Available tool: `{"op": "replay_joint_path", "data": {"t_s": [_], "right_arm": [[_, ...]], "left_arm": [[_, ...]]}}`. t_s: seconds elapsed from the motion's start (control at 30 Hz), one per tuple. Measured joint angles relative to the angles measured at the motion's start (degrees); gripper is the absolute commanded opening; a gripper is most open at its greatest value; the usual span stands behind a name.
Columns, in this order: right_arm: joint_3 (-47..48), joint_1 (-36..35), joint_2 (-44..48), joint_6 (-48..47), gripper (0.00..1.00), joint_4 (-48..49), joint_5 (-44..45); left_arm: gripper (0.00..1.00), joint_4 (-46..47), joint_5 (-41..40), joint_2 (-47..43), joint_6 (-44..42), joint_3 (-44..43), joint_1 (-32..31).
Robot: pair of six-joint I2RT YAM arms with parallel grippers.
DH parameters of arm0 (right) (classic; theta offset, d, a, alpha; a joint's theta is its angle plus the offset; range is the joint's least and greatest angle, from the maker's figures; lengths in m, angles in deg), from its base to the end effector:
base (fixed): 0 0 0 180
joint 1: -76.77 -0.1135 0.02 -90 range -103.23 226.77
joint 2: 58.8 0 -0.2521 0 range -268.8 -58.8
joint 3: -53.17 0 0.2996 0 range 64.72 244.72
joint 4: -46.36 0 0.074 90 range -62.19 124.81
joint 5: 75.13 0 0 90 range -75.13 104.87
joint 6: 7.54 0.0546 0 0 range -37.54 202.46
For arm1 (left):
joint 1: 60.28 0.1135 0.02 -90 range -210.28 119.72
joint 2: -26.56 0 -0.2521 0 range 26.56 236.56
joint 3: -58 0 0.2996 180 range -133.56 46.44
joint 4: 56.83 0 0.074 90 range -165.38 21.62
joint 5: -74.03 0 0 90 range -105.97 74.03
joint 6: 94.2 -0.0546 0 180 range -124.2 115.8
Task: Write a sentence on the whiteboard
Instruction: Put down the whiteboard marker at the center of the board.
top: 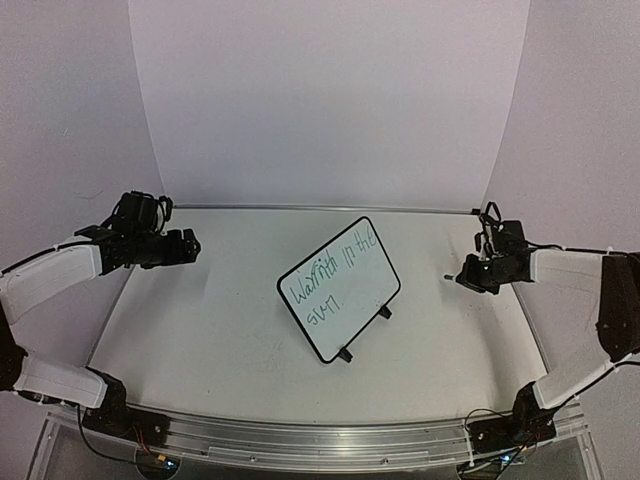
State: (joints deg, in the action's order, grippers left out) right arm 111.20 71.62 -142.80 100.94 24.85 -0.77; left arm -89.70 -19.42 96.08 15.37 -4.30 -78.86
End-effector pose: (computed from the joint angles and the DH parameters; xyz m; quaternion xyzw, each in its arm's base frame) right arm 0.3458 0.0459 0.1397 0.0582 0.9228 0.1977 0.3257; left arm 0.3113 -0.1012 0.2293 -0.0205 0.9061 -0.1120 0.4075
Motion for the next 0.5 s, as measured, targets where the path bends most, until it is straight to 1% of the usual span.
{"op": "replay_joint_path", "data": {"t_s": [0.1,0.17,0.23,0.33,0.43,0.5], "right_arm": [[-0.52,0.03,-0.55,-0.18,0.11,0.82,0.77],[-0.71,0.04,-0.9,-0.31,0.22,1.35,1.28],[-0.93,0.04,-1.34,-0.49,0.31,1.79,1.65],[-1.63,0.04,-1.54,-0.28,0.4,2.22,2.49],[-2.08,0.04,-1.54,-0.49,0.47,2.36,3.08],[-2.18,0.04,-1.57,-0.47,0.53,2.44,3.37]], "left_arm": [[0.88,0.89,-1.46,-0.32,0.0,1.15,0.01],[0.89,1.47,-2.29,-0.35,0.02,1.39,0.01],[0.89,2.04,-3.38,-0.45,0.08,1.42,0.01],[0.89,2.47,-4.93,-0.83,0.3,1.53,0.01],[0.9,2.88,-5.96,-1.17,0.45,1.83,0.05],[0.9,3.07,-6.56,-1.24,0.47,1.91,0.05]]}}
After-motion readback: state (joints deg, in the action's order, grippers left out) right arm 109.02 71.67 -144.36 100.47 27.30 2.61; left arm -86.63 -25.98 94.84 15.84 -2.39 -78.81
